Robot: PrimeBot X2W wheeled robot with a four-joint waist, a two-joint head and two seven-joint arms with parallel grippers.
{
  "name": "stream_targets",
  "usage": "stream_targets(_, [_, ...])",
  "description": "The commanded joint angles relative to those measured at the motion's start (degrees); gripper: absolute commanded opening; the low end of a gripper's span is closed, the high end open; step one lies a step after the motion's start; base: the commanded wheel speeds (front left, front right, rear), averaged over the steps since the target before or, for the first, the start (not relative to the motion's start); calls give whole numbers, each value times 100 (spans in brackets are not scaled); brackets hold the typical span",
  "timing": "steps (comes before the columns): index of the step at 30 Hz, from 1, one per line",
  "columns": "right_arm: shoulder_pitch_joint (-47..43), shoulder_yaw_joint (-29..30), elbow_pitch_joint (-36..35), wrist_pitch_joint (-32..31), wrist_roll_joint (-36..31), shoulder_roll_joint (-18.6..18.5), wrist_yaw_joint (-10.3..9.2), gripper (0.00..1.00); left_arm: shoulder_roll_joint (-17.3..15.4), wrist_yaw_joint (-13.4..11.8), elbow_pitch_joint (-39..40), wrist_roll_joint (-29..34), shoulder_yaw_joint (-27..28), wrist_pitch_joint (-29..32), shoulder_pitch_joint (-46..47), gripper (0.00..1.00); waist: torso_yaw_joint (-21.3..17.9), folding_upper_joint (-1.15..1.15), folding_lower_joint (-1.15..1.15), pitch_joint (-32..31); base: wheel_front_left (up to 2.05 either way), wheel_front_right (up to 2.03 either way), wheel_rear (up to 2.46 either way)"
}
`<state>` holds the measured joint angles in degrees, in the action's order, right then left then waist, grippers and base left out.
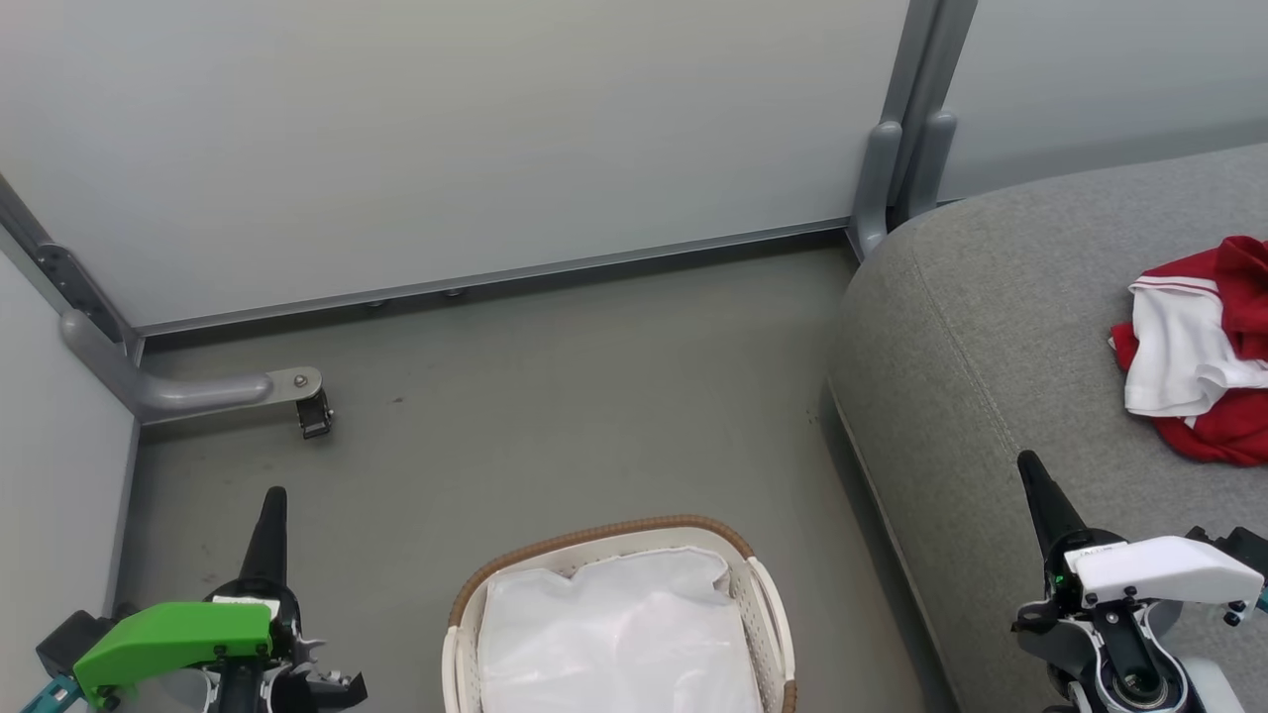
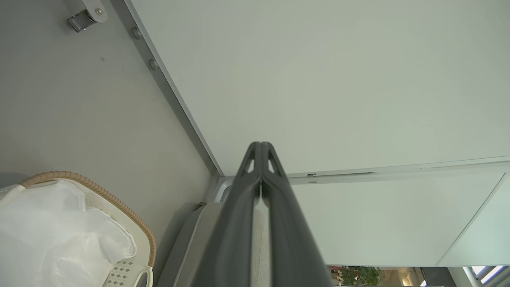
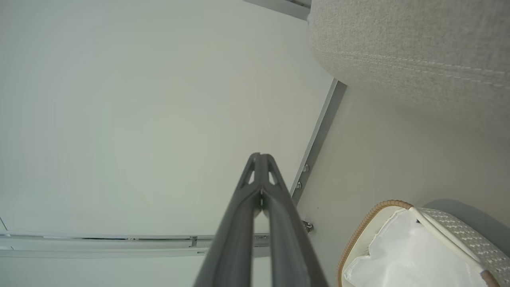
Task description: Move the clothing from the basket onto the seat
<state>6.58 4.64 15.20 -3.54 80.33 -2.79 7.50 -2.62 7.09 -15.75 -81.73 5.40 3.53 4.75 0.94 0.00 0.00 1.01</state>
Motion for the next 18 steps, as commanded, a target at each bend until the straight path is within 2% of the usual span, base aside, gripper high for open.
stream_targets(1, [-37,36,-51,-38,132,-25,-1,0,-38,34,52,-109,27,45,138,0,-5,0,0,-5,0,0,0])
stream_targets(18, [-57,150,-106,-223,863,-24,-1,0,-41,55,145,-757,99,231,170,0,-62,0,0,-55,0,0,0])
